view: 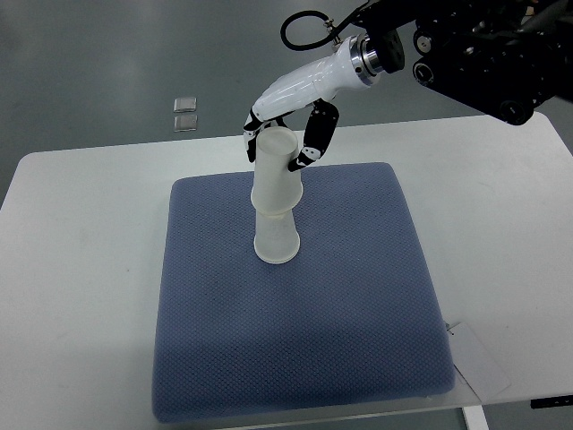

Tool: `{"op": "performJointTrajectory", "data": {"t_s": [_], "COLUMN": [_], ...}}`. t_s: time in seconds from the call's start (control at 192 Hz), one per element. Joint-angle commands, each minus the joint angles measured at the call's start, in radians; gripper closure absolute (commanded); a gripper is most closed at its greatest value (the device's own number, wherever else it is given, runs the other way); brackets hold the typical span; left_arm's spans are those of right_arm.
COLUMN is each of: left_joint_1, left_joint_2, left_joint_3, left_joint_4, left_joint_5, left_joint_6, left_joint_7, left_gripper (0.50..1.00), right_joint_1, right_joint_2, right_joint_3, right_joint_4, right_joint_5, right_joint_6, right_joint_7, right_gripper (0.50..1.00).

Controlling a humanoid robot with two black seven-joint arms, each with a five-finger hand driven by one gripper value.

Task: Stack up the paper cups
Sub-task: 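Lower the held cup onto the upside-down cup on the mat, then open the right hand and lift it off the stacked cups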

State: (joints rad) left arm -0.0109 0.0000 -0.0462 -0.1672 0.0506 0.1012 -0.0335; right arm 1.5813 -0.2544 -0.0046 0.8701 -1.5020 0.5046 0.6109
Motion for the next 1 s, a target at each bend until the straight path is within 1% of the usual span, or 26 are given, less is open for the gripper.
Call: {"op": "performJointTrajectory", "data": {"t_s": [0.0, 0.229, 0.505, 0.562, 0.651, 0.994], "left_joint_1": [0.0, 0.0, 0.0, 0.0, 0.0, 0.0], "left_joint_2": [0.0, 0.0, 0.0, 0.0, 0.0, 0.0], "left_joint_3": [0.0, 0.0, 0.0, 0.0, 0.0, 0.0], "left_joint_4": [0.0, 0.0, 0.0, 0.0, 0.0, 0.0], "left_joint_5": [0.0, 0.0, 0.0, 0.0, 0.0, 0.0], "left_joint_6": [0.0, 0.0, 0.0, 0.0, 0.0, 0.0], "left_joint_7": [0.0, 0.0, 0.0, 0.0, 0.0, 0.0], "left_gripper": [0.5, 0.5, 0.5, 0.5, 0.5, 0.5], "right_joint_1": [-0.003, -0.02, -0.032, -0.035, -0.043, -0.053], "right_joint_2": [0.007, 0.009, 0.014, 0.014, 0.014, 0.014], "right_joint_3": [-0.002, -0.003, -0.026, -0.026, -0.026, -0.026], "right_joint_4": [0.001, 0.001, 0.0, 0.0, 0.0, 0.0], "right_joint_5": [0.0, -0.007, -0.012, -0.012, -0.012, -0.007], "right_joint_6": [0.0, -0.001, -0.028, -0.038, -0.046, -0.038], "right_joint_7": [0.0, 0.0, 0.0, -0.02, -0.03, -0.033], "right_gripper": [1.0, 1.0, 1.0, 1.0, 1.0, 1.0]}}
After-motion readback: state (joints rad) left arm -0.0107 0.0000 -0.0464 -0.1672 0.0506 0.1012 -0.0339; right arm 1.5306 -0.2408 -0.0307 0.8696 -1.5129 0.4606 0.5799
